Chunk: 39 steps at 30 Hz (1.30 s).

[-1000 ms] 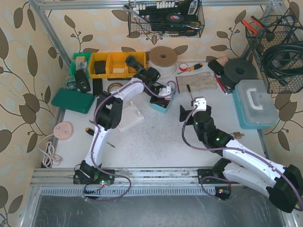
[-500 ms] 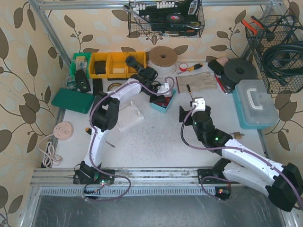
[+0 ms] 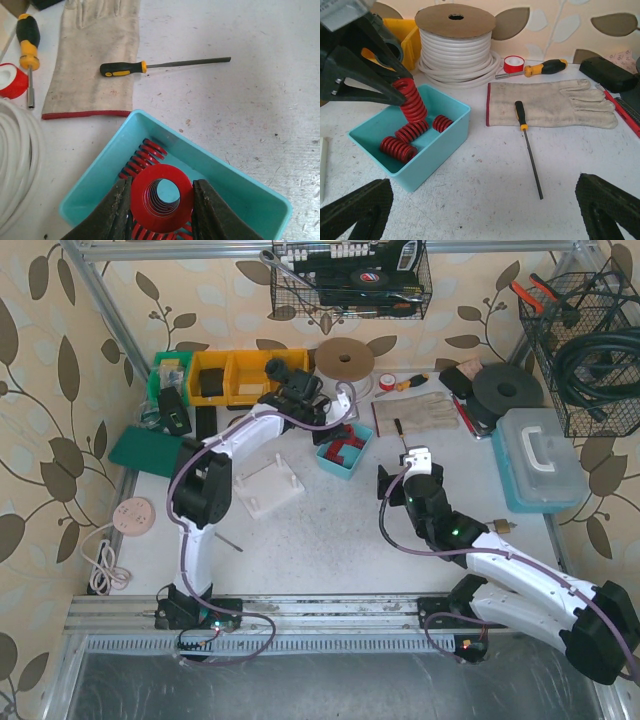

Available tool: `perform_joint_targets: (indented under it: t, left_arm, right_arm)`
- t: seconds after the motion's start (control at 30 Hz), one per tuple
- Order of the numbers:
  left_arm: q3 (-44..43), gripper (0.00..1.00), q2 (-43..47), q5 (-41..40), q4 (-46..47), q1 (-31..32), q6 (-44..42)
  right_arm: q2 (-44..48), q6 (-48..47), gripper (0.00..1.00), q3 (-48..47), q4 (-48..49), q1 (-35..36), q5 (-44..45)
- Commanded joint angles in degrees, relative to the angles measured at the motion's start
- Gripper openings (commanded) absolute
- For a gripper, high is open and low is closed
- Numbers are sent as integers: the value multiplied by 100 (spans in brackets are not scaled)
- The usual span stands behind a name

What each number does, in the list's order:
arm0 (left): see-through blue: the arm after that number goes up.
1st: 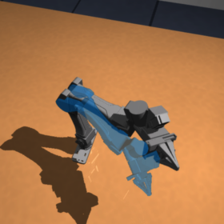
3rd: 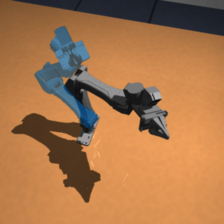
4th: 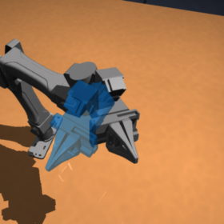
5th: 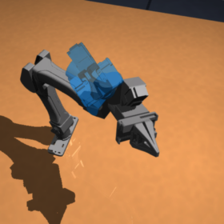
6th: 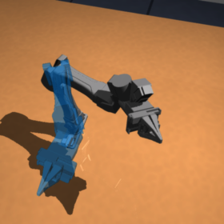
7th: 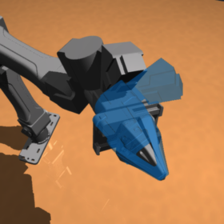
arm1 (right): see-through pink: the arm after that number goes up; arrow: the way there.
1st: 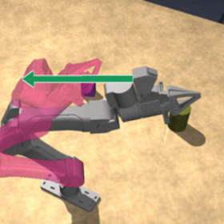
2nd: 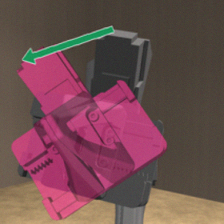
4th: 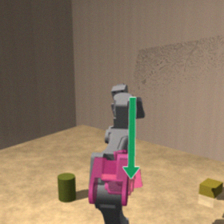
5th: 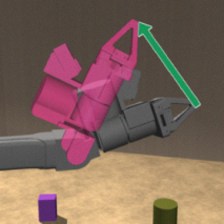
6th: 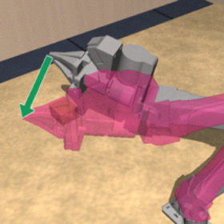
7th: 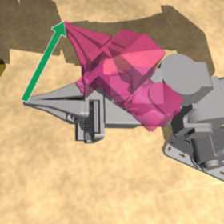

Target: Install the large spring

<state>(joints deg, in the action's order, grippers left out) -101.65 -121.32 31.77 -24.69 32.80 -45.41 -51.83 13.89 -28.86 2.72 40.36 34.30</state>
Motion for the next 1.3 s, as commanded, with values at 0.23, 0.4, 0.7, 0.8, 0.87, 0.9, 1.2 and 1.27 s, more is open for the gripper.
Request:
perform_joint_targets:
  t: [0.23, 0.4, 0.7, 0.8, 0.87, 0.9, 1.2, 1.27]
  left_arm:
    - [729, 7, 1375, -771, 608, -36, 1426]
    - [1351, 6, 2058, -1283, 724, -37, 2058]
    - [2438, 3, 3238, -2912, 672, -39, 3059]
    - [2769, 2, 3499, -3258, 678, -44, 3187]
    - [2940, 2, 3619, -3556, 607, -72, 3322]
    - [2988, 2, 3665, -3691, 526, -109, 3458]
    - [3740, 0, 4487, -4680, -289, -661, 4533]
    - [4071, 0, 4781, -5017, -233, -738, 4751]
  right_arm:
    - [-46, -31, 98, -17, 106, -17, -139]
    - [-82, -170, 98, 10, 407, -11, -811]
    - [-44, -268, 97, 134, 765, -11, -1339]
    - [-149, -238, 97, 106, 743, -13, -1355]
    - [-211, -227, 97, 82, 732, -18, -1356]
    - [-226, -229, 97, 75, 724, -16, -1344]
    - [-221, -206, 97, 82, 713, -18, -1284]
    - [-216, -182, 97, 90, 719, -11, -1300]
